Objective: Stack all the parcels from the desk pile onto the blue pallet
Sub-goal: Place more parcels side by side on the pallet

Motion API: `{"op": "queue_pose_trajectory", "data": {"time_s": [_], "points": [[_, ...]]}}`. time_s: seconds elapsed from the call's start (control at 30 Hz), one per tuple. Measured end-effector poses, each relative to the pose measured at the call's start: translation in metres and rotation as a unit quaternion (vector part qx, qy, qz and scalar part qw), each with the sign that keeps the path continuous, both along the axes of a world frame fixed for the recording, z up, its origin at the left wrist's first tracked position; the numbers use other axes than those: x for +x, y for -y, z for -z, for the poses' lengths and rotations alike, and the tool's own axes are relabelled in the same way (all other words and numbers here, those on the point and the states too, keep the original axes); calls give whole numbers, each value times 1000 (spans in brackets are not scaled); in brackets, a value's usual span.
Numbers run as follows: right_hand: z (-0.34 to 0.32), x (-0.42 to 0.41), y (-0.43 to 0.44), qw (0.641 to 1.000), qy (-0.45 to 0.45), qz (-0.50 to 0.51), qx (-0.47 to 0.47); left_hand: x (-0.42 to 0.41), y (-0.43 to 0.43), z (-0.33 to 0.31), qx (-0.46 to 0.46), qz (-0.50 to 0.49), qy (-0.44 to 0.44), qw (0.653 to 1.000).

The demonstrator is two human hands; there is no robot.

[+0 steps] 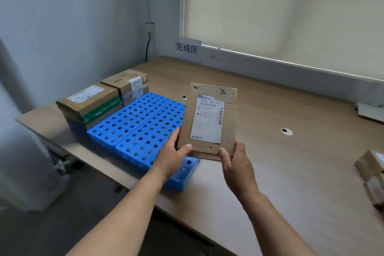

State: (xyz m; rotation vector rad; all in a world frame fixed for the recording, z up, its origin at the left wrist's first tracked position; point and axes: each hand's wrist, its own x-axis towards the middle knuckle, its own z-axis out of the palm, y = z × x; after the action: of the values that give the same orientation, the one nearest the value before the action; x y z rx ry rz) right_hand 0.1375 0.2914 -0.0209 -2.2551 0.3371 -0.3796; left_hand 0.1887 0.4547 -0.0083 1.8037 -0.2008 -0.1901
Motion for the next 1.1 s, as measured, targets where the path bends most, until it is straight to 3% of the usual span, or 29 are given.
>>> {"op": "queue_pose_trajectory", "data": {"time_s": [0.27,0.57,1.1], "points": [[8,38,-53,999,-9,-38,-20,36,-61,14,27,-20,-16,999],[34,110,-86,998,-16,-52,18,104,-94,29,67,-42,-42,996],[66,212,-112,991,-105,20,81,229,-111,57,104,25,-104,989]]}}
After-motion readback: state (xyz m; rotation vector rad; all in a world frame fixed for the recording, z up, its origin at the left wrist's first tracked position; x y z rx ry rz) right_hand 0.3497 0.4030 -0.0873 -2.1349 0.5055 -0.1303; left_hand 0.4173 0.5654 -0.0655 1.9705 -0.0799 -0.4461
